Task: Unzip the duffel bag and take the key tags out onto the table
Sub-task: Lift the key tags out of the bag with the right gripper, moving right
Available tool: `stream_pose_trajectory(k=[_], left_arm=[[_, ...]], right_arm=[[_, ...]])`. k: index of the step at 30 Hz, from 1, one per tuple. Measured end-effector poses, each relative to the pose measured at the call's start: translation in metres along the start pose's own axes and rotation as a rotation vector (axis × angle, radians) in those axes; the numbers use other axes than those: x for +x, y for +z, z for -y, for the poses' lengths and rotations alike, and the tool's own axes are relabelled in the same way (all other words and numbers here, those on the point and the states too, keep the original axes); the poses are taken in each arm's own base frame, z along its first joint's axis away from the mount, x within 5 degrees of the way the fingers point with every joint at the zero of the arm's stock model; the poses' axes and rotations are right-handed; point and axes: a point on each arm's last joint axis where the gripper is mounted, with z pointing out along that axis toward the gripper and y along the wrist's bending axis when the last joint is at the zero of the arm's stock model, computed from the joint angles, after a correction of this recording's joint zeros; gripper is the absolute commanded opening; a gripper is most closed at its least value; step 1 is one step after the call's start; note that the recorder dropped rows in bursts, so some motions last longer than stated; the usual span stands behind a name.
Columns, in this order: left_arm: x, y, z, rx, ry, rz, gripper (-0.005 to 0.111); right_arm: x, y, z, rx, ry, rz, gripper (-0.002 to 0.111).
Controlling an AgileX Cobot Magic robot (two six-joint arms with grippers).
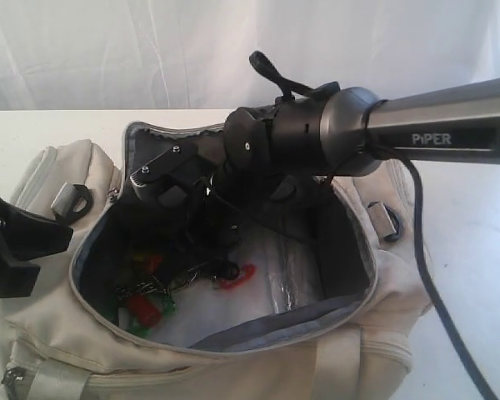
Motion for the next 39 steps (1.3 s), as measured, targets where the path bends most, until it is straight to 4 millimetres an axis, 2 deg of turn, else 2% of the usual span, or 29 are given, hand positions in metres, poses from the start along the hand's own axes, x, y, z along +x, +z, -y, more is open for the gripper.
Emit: stream_pose_trajectory(k=[5, 7, 19, 27, 34, 39], left_arm=[[0.000, 0.000, 0.000, 0.000, 0.000, 0.000, 0.000], [0.000, 0.000, 0.000, 0.000, 0.000, 0.000, 0.000], [0.000, 0.000, 0.000, 0.000, 0.000, 0.000, 0.000], [0.000, 0.000, 0.000, 0.000, 0.000, 0.000, 0.000], [0.000, 0.000, 0.000, 0.001, -0.002, 0.001, 0.000], [0.000, 0.000, 0.000, 0.001, -0.002, 0.001, 0.000]], right_arm=[[-0.001, -0.048, -0.002, 0.052, -0.055, 0.015, 0.000], [-0.002, -0.061, -0.003, 0.062, -0.063, 0.033, 0.000], [0.003, -0.111, -0.008, 0.094, -0.092, 0.056, 0.000], [0.006, -0.147, -0.001, 0.219, -0.075, 0.113, 0.000], [0.015, -0.200, 0.003, 0.286, -0.033, 0.228, 0.000], [0.029, -0.245, 0.001, 0.345, 0.002, 0.318, 0.000]])
